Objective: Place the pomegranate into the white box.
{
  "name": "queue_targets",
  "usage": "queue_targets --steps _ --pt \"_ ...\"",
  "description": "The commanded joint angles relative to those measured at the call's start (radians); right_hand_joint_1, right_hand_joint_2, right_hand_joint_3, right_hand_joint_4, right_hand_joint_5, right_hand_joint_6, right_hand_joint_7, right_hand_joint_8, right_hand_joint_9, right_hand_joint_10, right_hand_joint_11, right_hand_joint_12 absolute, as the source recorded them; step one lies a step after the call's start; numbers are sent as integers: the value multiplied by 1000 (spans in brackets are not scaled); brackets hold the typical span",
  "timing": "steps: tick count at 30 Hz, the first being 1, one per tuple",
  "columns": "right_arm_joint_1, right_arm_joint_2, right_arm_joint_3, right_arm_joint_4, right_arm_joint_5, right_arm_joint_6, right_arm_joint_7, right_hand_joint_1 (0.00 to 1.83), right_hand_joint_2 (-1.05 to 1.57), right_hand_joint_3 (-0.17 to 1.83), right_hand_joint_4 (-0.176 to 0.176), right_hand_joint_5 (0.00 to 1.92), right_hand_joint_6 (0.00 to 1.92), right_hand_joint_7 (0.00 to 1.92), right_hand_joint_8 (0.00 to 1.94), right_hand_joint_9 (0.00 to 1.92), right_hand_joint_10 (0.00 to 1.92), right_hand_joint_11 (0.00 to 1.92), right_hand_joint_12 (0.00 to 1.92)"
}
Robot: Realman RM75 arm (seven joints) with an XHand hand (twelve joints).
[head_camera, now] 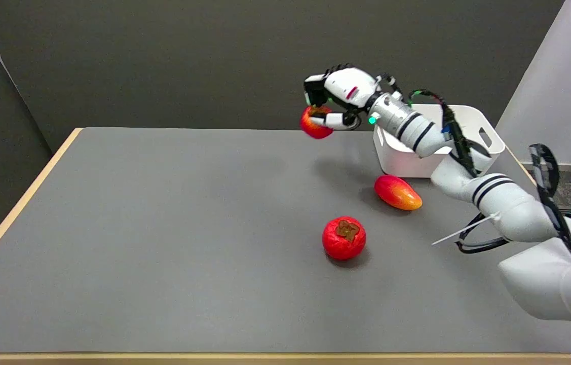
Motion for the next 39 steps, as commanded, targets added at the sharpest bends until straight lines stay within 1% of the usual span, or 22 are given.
queue_targets --steps 1,2,4,13,22,29,31,34,39 --pt "-65 126 156 137 1 -61 -20 1163 1140 285 -96 552 1652 840 1295 697 1208 682 1641" --pt "-71 134 169 141 1 -64 -22 1163 1145 275 -96 553 1649 841 1293 701 1202 684 1634" --pt "-78 146 188 150 1 -65 -23 1164 1189 178 -95 555 1628 844 1273 750 1150 704 1566" --pt "-116 194 295 181 1 -86 -58 1163 1185 183 -92 557 1626 844 1274 748 1151 705 1571" --pt "-149 243 376 157 1 -118 -90 1163 1182 189 -92 559 1626 845 1272 749 1151 706 1572" --pt "-159 275 407 78 1 -135 -94 1164 1182 189 -92 558 1626 845 1272 749 1151 707 1571" --pt "-153 281 409 32 1 -136 -94 1164 1180 192 -92 559 1627 846 1272 749 1151 706 1571" --pt "-135 284 404 -37 1 -138 -94 1162 1124 316 -92 557 1646 843 1293 709 1226 680 1645" --pt "-105 283 390 -131 1 -138 -94 1163 1125 314 -93 558 1647 843 1294 707 1222 678 1640"
